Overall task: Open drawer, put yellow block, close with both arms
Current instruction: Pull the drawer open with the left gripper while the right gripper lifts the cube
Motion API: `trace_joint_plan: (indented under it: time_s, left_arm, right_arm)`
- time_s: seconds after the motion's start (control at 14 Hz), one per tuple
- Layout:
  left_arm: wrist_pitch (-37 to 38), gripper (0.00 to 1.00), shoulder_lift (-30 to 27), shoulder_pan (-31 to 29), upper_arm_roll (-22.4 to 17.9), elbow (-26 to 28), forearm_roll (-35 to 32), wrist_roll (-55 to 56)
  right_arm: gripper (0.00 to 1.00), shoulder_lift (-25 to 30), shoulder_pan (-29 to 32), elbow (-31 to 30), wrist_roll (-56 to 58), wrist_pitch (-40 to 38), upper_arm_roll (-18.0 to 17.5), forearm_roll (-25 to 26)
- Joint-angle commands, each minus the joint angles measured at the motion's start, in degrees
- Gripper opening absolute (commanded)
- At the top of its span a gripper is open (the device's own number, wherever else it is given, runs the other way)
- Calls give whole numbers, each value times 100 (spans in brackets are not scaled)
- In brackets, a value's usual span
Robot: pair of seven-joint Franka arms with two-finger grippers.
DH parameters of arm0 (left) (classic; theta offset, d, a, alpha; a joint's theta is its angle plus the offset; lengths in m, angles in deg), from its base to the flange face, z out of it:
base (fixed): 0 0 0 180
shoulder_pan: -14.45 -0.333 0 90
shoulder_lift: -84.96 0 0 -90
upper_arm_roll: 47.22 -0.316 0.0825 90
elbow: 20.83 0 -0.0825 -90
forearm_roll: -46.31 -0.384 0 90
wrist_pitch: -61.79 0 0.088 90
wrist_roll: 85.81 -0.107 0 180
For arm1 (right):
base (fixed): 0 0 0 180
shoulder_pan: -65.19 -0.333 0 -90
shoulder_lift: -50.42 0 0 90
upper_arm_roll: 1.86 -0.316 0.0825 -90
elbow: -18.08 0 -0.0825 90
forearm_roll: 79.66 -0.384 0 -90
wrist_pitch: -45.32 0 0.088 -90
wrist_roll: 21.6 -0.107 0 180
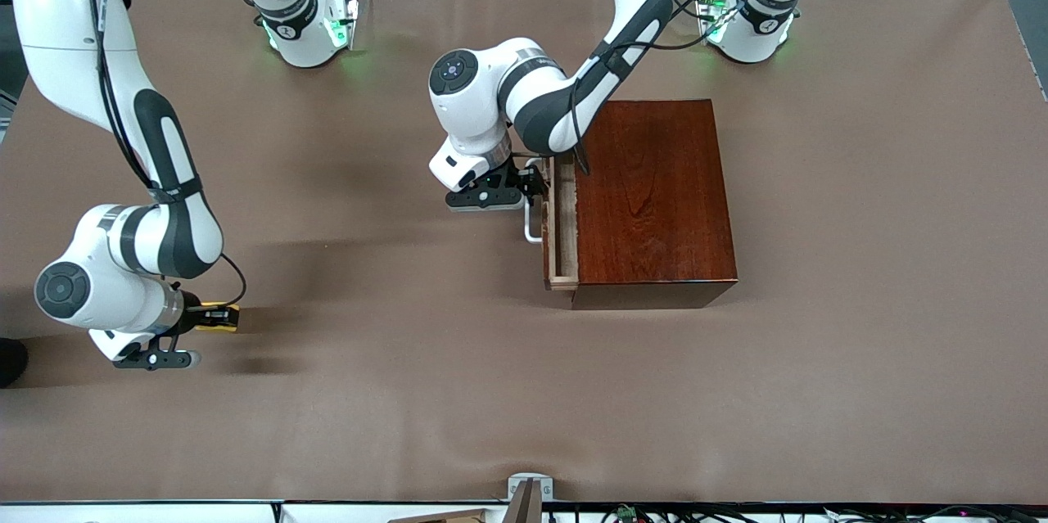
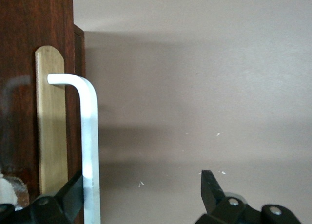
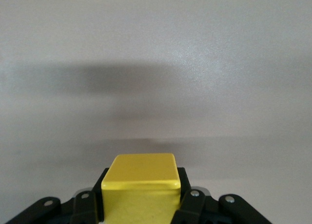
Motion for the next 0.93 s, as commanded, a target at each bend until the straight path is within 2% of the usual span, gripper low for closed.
trace_joint_plan:
  time_s: [0.0, 0.5, 0.86]
  left_arm:
    - [-241, 100, 114, 50, 29, -137, 262, 100]
    - [-733, 100, 131, 182, 29, -137, 604, 372]
    - [-1137, 100, 166, 261, 38, -146, 868, 399]
  right_arm:
    - [0, 264, 55, 106, 648, -490, -57, 14]
    - [0, 747, 46, 97, 1793, -860, -83, -47]
    - [0, 1002, 46, 97, 3425, -860, -83, -47]
